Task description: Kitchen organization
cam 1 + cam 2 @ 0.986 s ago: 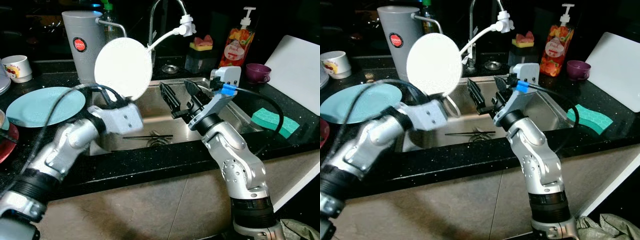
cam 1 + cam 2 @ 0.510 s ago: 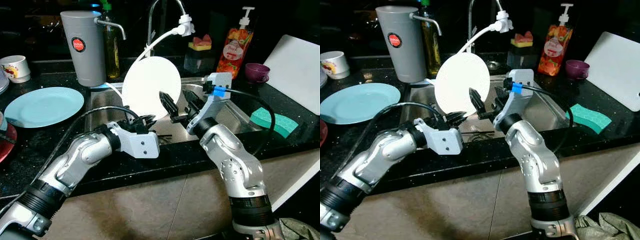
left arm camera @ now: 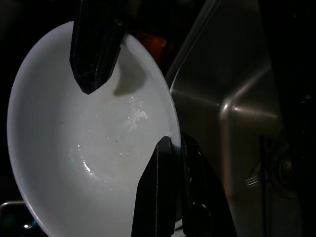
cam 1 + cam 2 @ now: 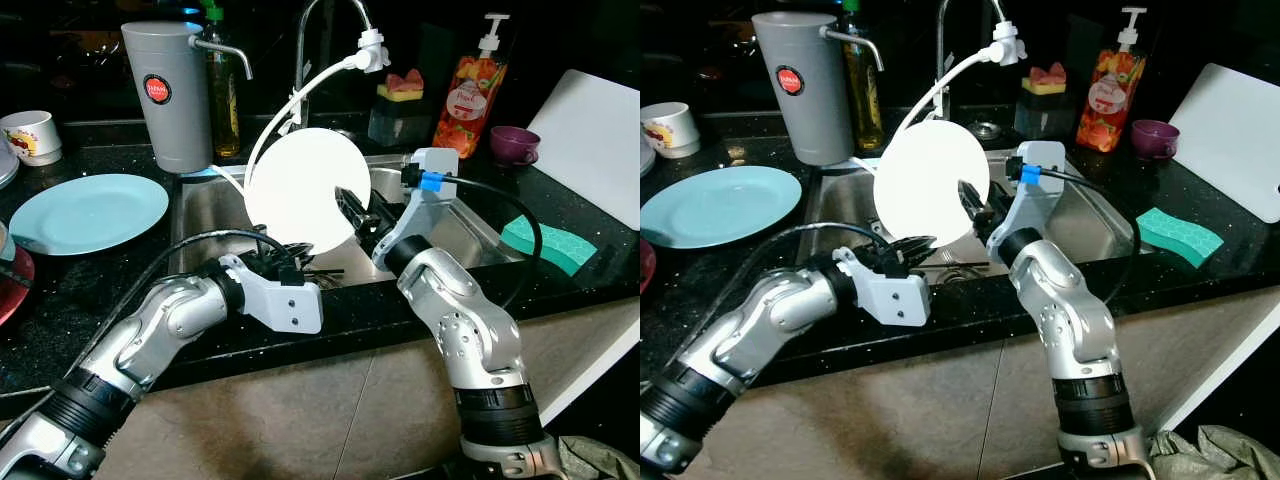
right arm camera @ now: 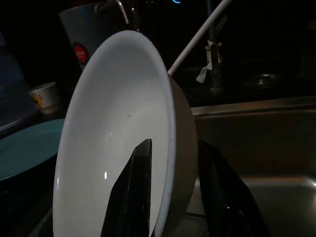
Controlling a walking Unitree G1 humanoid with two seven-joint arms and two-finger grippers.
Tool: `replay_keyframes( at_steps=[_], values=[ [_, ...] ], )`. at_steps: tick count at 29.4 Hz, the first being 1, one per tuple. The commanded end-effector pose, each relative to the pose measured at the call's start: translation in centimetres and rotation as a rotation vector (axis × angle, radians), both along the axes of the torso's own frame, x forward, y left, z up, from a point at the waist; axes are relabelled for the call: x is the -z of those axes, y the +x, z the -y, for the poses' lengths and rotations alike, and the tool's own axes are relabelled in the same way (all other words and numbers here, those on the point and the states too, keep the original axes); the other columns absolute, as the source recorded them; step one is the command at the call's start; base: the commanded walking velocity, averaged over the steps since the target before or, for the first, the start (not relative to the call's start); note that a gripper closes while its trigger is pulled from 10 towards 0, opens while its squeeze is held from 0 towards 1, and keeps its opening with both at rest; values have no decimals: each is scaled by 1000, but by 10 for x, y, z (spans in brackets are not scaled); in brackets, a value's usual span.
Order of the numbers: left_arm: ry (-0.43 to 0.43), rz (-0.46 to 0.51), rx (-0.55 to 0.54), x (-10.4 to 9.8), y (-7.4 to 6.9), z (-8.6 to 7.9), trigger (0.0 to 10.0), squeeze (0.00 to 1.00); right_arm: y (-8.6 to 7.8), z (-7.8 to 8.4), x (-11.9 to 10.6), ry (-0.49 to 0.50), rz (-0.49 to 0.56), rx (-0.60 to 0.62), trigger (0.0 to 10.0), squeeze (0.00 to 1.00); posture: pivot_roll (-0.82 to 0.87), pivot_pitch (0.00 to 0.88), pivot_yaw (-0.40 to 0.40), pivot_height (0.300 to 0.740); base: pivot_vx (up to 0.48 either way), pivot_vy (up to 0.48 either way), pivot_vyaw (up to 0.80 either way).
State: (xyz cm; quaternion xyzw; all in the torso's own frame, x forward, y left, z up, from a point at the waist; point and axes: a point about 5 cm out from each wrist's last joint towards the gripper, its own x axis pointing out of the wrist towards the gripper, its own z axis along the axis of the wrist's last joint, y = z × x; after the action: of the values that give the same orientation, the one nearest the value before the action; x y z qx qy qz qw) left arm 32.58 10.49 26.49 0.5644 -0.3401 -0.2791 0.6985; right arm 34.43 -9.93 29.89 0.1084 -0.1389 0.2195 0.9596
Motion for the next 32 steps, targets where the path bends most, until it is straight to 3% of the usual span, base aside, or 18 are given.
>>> replay_keyframes(
  at_steps=[1, 4, 5, 6, 7, 13, 14, 17, 24, 28, 32],
  values=[
    [-20, 34, 13, -4, -1, 2, 10000, 0, 3, 7, 5, 18, -38, 24, 0, 0, 48, 173, -60, 740, 0, 0, 0],
    [-23, 39, 8, -5, -1, 3, 10000, 0, 3, 7, 5, 20, -38, 24, 0, 0, 47, 173, -60, 740, 0, 0, 0],
    [-25, 37, 6, -5, -1, 3, 10000, 153, 3, 7, 5, 22, -38, 24, 0, 0, 47, 173, -60, 740, 0, 0, 0],
    [-26, 36, 5, -5, -1, 3, 10000, 153, 3, 7, 5, 22, -38, 24, 0, 0, 47, 173, -60, 740, 0, 0, 0],
    [-33, 30, 6, -5, 0, 3, 10000, 1000, 3, 7, 5, 22, -37, 25, 0, 0, 47, 173, -60, 740, 0, 0, 0],
    [-55, 26, 7, -6, -1, 4, 10000, 1000, 4, 7, 6, 13, -39, 32, 0, 0, 47, 173, -60, 740, 0, 0, 0],
    [-61, 32, 8, -6, -1, 4, 10000, 0, 4, 7, 6, 8, -35, 37, 10000, 0, 47, 173, -60, 740, 0, 0, 0],
    [-72, 43, 13, -8, -3, 4, 10000, 0, 5, 7, 5, 7, -30, 49, 10000, 0, 48, 177, -57, 740, 0, 0, 0],
    [-106, -32, 57, -3, -12, 2, 10000, 0, 19, 18, 10, -17, -38, 187, 10000, 0, 50, 180, -57, 740, 0, 0, 0],
    [-154, -133, 83, 1, -19, 2, 10000, 0, 35, 32, 16, 10, -55, 311, 10000, 0, 56, 180, -60, 740, 0, 0, 0],
    [-211, -204, 83, 2, -22, 2, 10000, 0, 44, 35, 20, 20, -70, 358, 10000, 0, 56, 180, -60, 740, 0, 0, 0]
  ],
)
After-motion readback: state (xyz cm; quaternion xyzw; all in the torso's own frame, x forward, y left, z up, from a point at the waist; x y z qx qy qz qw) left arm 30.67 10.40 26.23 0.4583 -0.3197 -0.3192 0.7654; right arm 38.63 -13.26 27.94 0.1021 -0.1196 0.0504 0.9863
